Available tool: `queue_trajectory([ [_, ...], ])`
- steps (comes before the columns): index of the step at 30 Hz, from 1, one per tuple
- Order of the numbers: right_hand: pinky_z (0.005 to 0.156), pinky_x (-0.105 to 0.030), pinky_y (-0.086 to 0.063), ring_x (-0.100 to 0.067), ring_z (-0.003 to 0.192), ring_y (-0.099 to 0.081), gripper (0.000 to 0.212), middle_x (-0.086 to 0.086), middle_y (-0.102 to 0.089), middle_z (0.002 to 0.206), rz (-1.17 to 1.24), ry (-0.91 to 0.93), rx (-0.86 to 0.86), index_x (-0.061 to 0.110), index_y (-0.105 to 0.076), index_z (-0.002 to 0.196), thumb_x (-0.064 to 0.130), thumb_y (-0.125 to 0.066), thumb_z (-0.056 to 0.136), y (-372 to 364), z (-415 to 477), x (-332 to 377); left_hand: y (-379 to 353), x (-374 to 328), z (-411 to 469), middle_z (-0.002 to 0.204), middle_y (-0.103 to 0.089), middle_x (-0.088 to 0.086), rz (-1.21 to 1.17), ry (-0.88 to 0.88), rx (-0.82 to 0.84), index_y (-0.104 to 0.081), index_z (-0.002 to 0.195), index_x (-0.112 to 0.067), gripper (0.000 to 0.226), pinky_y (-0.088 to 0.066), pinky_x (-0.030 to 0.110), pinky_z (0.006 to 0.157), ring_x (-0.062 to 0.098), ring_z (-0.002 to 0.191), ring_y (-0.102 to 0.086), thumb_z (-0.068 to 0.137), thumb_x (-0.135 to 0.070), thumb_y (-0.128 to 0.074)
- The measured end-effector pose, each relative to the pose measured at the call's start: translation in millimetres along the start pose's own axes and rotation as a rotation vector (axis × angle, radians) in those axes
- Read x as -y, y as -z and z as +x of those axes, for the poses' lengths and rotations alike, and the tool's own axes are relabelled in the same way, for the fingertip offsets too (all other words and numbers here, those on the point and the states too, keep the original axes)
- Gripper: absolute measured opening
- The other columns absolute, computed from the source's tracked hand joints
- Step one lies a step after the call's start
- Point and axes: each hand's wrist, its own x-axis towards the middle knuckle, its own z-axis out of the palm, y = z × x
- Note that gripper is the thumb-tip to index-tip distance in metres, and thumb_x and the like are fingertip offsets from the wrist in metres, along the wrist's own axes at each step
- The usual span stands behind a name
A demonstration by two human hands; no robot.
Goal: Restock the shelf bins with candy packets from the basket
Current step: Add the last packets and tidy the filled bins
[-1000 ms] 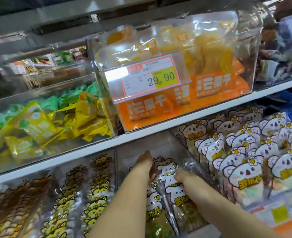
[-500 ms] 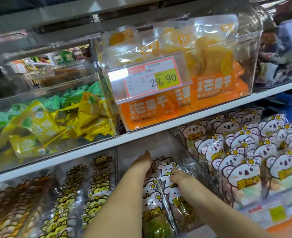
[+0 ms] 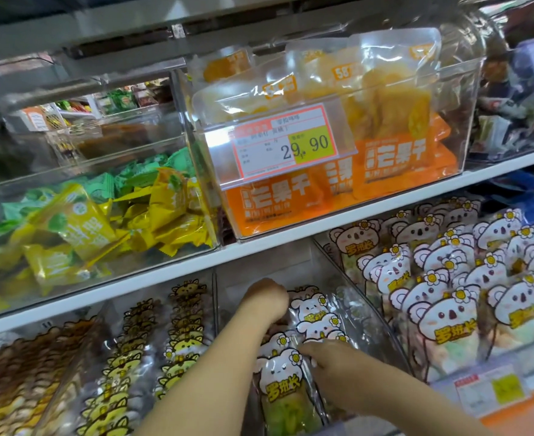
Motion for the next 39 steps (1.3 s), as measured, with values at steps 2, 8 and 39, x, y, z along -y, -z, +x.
queue_trajectory([
  [2, 0.076, -0.030, -0.041, -0.024, 0.104, -0.051, 0.048, -0.006, -0.051, 0.111, -0.178, 0.020, 0.024, 0.018, -0.040, 0.142, 0.012, -0.039, 0.095, 0.0, 0.4, -1.7, 8.1, 3.2, -28.5, 0.122, -0.065, 0.015, 0.380, -0.178, 0.039, -0.060, 0.125, -0.007, 0.032, -0.055, 0.039, 0.091, 0.032, 0.108, -0.065, 0.100, -0.021, -0.045],
  [8, 0.109, -0.037, -0.033, -0.033, 0.139, -0.035, 0.049, -0.016, -0.039, 0.146, -0.383, -0.011, 0.131, 0.008, -0.028, 0.151, 0.010, -0.038, 0.102, -1.2, -2.6, 0.1, -20.5, 41.2, -82.9, 0.163, -0.021, 0.004, 0.996, -0.306, 0.226, -0.017, 0.158, -0.022, 0.077, -0.025, 0.057, 0.114, 0.034, 0.143, -0.034, 0.093, -0.011, -0.057],
  [39, 0.116, -0.041, -0.029, -0.036, 0.135, -0.043, 0.048, -0.027, -0.046, 0.145, 0.274, -0.037, 0.140, 0.000, -0.053, 0.134, 0.024, -0.046, 0.093, -10.1, 24.2, 6.3, 7.2, 31.7, 21.9, 0.128, -0.062, 0.015, 0.791, -0.206, 0.271, -0.061, 0.130, -0.005, 0.039, -0.044, 0.031, 0.081, 0.032, 0.113, -0.060, 0.094, -0.021, -0.065],
])
